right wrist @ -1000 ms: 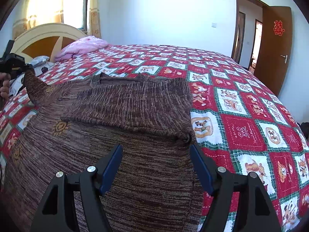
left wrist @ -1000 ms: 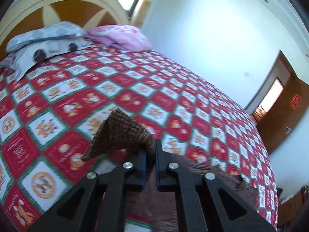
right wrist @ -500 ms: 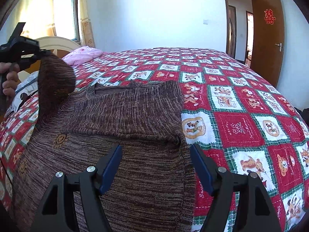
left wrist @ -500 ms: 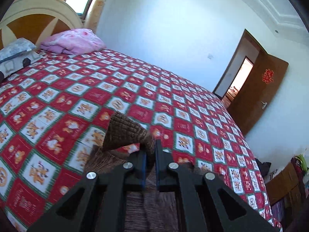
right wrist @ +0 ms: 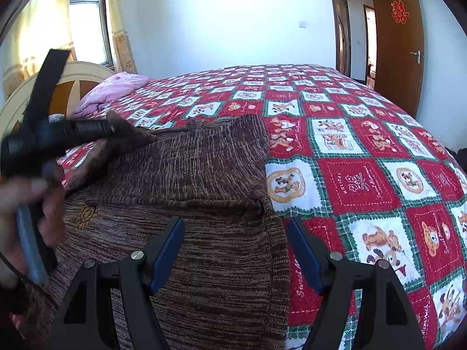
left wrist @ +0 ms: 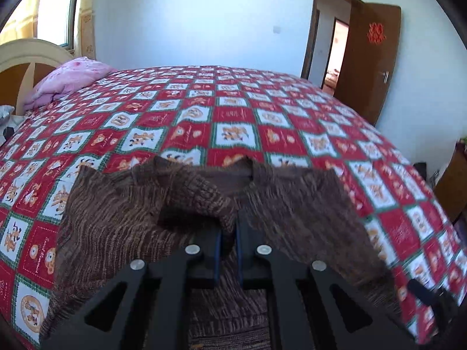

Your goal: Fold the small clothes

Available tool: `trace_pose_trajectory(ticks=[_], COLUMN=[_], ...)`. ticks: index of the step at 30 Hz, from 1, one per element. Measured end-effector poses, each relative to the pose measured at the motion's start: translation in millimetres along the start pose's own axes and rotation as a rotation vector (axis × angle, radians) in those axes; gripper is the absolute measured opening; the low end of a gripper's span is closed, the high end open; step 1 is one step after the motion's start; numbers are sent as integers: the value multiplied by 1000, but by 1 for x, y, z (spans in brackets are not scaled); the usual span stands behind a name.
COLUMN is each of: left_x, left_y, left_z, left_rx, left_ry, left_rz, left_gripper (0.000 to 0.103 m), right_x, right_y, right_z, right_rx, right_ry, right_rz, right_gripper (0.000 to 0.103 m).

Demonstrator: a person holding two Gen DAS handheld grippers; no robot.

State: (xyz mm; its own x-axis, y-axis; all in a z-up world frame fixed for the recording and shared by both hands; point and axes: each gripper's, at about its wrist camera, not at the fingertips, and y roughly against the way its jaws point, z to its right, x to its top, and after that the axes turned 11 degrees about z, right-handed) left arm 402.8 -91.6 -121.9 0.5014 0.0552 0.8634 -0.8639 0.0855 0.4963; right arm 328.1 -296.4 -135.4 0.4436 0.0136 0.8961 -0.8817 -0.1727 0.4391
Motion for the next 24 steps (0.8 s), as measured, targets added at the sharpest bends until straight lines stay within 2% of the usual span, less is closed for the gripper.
trace_pose_trajectory(ticks=[2, 4, 6, 8, 9, 11, 12, 13, 14, 16, 17, 19, 20, 21, 23, 24], left_x=[-10, -19, -29, -38, -40, -41, -41, -41, -42, -42, -42, -45, -48, -49, -49, -50], left_y=[0, 7, 21, 39, 47, 62, 67, 67, 65, 52, 43, 27, 16, 16, 20, 22], left_z=[3, 3, 0, -10, -18, -40, -54, -67, -77, -104, -115, -136, -146, -154, -161, -163], left_rx=[1, 9, 2, 56, 70, 93, 121, 172, 237, 393, 428, 463, 461, 435, 468, 470], left_ry=[-49, -104, -169, -240, -249, -242, -234, -235, -251, -287, -287, -266, -251, -207, -172, -161], left_rz=[-19, -30, -17, 20, 40, 66, 68, 68, 65, 42, 11, -70, -145, -146, -148, -141], left_gripper=[10, 17, 32, 67, 73, 79, 81, 89, 92, 92, 92, 92, 93, 94, 103, 103], right_x=[0, 0, -1, -2, -2, -3, -4, -3, -4, -4, -4, -4, -2, 2, 13, 18], right_y=[-1, -2, -2, -3, -4, -5, -5, -4, -4, -4, -5, -4, -2, 1, 6, 7], right_z=[1, 1, 2, 1, 0, -2, -3, -4, -5, -6, -7, -6, -5, -5, -7, -11], right_rx=[3, 5, 6, 5, 3, -1, -1, 0, 2, 9, 10, -3, -8, -8, 15, 28], right_ry=[-4, -7, -10, -5, 0, 14, 22, 26, 30, 36, 39, 36, 31, 21, 0, 2], right_rz=[-4, -7, -9, -15, -17, -21, -21, -20, -18, -19, -21, -16, -10, -8, -36, -46], right_gripper=[74, 74, 74, 74, 74, 74, 74, 74, 74, 74, 74, 74, 74, 74, 74, 74])
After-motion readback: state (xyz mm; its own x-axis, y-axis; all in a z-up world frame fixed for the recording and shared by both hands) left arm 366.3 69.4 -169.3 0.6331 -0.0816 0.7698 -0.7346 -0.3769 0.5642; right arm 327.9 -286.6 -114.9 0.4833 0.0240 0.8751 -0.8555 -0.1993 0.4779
